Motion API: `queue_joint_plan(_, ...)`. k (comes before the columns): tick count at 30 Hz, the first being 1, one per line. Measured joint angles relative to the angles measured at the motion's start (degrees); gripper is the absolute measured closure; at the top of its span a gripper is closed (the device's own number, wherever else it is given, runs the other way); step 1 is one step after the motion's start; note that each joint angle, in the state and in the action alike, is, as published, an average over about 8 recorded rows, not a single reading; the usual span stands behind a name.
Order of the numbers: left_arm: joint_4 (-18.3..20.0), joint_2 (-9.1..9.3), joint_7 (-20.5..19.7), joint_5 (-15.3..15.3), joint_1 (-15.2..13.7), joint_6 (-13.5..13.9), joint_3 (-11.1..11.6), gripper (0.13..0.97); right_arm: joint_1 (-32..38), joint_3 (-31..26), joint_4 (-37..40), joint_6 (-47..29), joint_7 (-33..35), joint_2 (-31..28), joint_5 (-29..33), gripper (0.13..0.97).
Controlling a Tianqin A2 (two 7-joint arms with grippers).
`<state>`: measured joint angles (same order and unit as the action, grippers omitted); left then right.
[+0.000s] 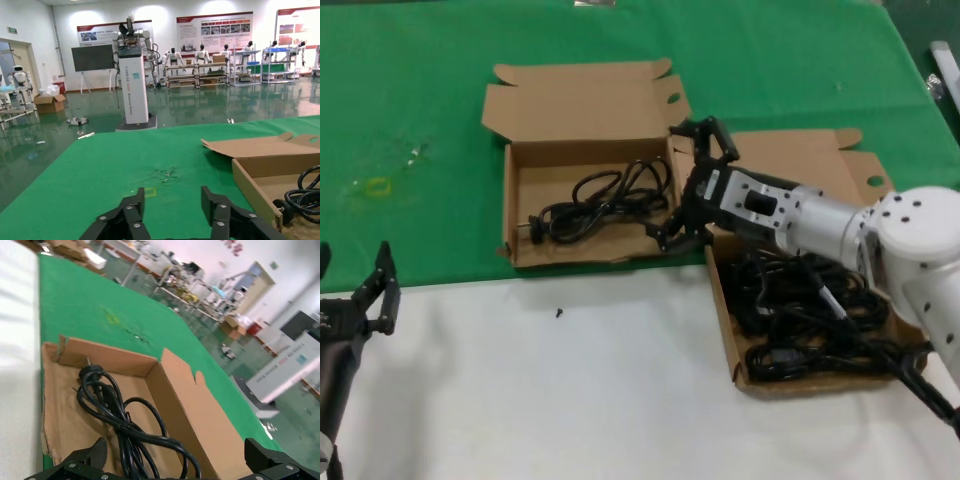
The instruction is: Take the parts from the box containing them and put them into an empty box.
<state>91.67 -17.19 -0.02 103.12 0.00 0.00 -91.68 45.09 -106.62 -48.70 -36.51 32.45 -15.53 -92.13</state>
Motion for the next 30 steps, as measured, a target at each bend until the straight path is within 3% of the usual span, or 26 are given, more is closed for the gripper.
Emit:
queue_joint_plan(7, 0.0, 0.0, 0.0, 0.0, 0.0, 0.0, 0.0, 0.653, -5.39, 1.78, -5.11, 4.34, -3.83, -0.2, -1.31, 0.129)
queue_joint_plan(15, 0.0, 0.0, 0.04, 0.0, 0.0, 0.0, 0.0, 0.429, -11.57, 3.83, -11.02, 9.37, -8.32, -0.43, -2.82, 0.129)
queue_joint_plan(19, 0.0, 0.0, 0.03, 0.01, 0.0, 0.0, 0.0, 0.429, -14.65, 4.86, -13.96, 11.87, -10.54, -0.54, -3.58, 0.129)
queue_joint_plan(27, 0.0, 0.0, 0.01, 0.01, 0.0, 0.0, 0.0, 0.259, -20.77, 6.88, -19.77, 16.8, -14.92, -0.77, -5.06, 0.129)
queue_joint_plan(30, 0.0, 0.0, 0.01, 0.01, 0.0, 0.0, 0.0, 0.234, -23.09, 7.64, -21.97, 18.67, -16.58, -0.85, -5.62, 0.129)
